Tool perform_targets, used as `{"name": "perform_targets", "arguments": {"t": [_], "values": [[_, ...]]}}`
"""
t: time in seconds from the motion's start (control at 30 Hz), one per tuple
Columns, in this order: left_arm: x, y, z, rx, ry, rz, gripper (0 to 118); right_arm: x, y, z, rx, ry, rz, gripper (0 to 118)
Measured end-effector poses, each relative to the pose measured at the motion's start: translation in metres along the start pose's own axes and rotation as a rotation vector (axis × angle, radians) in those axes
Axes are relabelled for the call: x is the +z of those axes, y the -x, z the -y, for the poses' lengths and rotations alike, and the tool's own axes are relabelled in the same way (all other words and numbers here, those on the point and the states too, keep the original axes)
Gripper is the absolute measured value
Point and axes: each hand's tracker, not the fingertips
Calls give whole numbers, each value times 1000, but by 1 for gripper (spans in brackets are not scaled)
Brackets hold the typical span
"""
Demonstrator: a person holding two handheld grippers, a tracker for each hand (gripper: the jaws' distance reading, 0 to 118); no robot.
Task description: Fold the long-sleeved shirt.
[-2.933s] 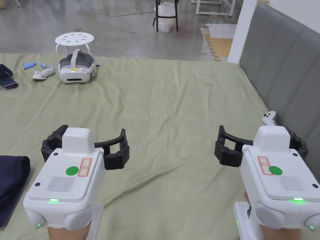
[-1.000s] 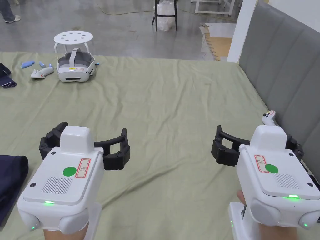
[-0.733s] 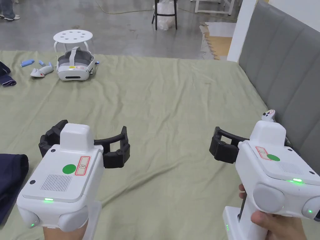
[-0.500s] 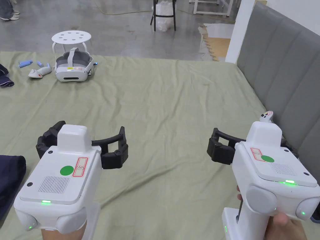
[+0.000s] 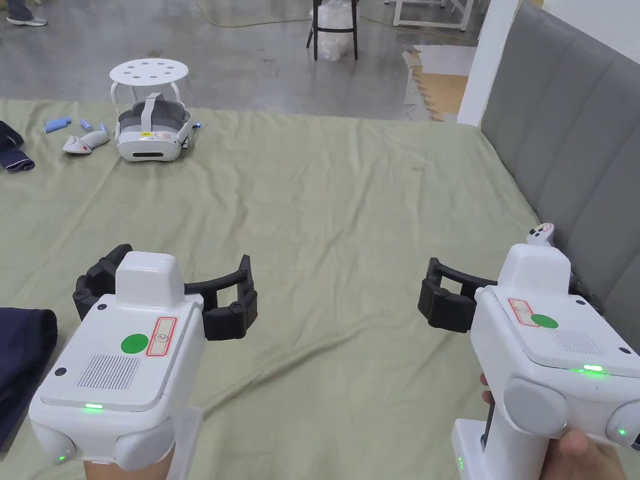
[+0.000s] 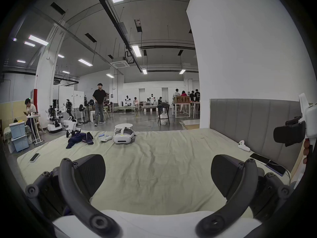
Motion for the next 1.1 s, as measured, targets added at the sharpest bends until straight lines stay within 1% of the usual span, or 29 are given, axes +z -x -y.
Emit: {"name": "perform_targets", "arguments": {"t": [0.8,0.9,1.0,1.03,1.1], "values": [[0,-8,0,-14,5,7,111,9,-2,-2,10,-10,11,118],[-1,-8,0,-16,6,8,111,6,-4,-5,-3,18,-17,118],[-1,-8,0,-16,9,10,111,6,-4,-3,-41,22,9,118],[-1,-8,0,-17,9,10,111,6,-5,-3,-63,32,1,118],[-1,-8,0,-19,7,10,111,4,-7,-3,-75,47,2,118]]}}
